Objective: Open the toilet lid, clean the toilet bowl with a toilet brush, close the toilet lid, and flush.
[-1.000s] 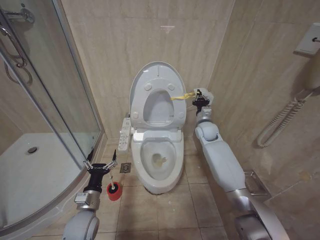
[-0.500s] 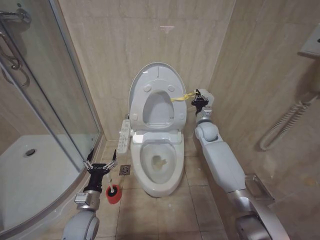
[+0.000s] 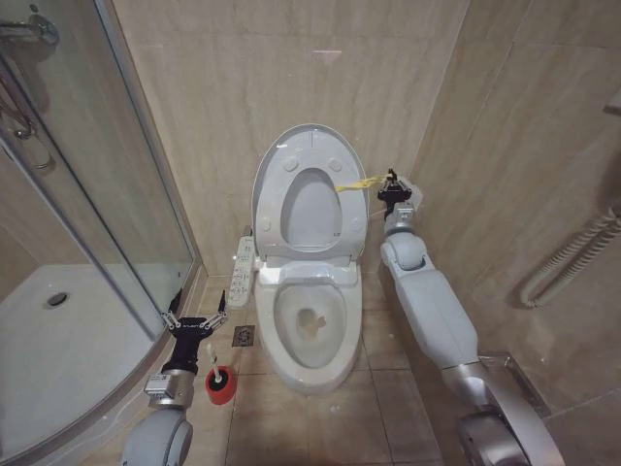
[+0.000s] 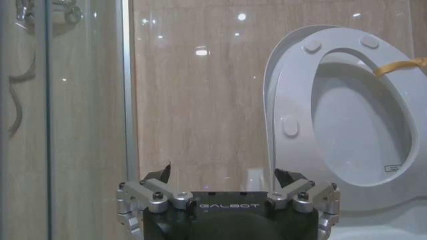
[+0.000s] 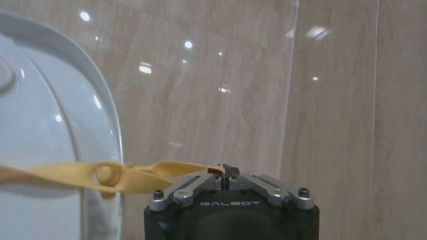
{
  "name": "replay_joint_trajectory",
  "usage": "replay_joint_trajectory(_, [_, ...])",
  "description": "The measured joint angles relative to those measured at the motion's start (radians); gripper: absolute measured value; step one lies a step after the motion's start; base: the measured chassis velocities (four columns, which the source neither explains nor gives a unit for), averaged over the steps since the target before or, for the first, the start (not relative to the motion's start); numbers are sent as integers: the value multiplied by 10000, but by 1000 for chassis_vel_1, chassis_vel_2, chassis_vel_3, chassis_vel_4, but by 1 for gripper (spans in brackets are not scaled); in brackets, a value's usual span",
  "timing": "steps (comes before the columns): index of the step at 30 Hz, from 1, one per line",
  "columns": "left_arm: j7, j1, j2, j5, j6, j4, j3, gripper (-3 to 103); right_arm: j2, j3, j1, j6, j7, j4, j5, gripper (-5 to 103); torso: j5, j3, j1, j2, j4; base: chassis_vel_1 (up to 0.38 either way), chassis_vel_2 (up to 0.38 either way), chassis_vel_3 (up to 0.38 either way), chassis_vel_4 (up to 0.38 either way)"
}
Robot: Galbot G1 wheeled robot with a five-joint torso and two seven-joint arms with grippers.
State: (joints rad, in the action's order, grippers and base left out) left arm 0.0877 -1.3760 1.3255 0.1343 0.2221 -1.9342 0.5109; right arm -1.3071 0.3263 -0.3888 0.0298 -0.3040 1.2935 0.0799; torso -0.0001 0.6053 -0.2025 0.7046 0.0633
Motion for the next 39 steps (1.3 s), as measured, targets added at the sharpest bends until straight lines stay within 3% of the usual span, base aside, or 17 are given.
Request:
replay_joint_trajectory(16, [0,2,0,0,0,0,0,100,-99,-117,623,51,-121,-1113,-57,1,0,1,-3,0,6,0,0,0,0])
replay_joint_trajectory(32, [0,2,0,0,0,0,0,100,273,-368,-425,206,-164,80,104,1,2,2,-4,0,13,0,0,0,0])
replay_joint_trajectory(33, [0,2,0,0,0,0,0,100,273,-369,-522,207,-165,173,108,14,2,2,-4,-1,14,0,0,0,0])
replay_joint_trajectory(39, [0,2,0,0,0,0,0,100,224,-340,-726,237,-175,507,129,14,2,2,-4,-1,15,0,0,0,0])
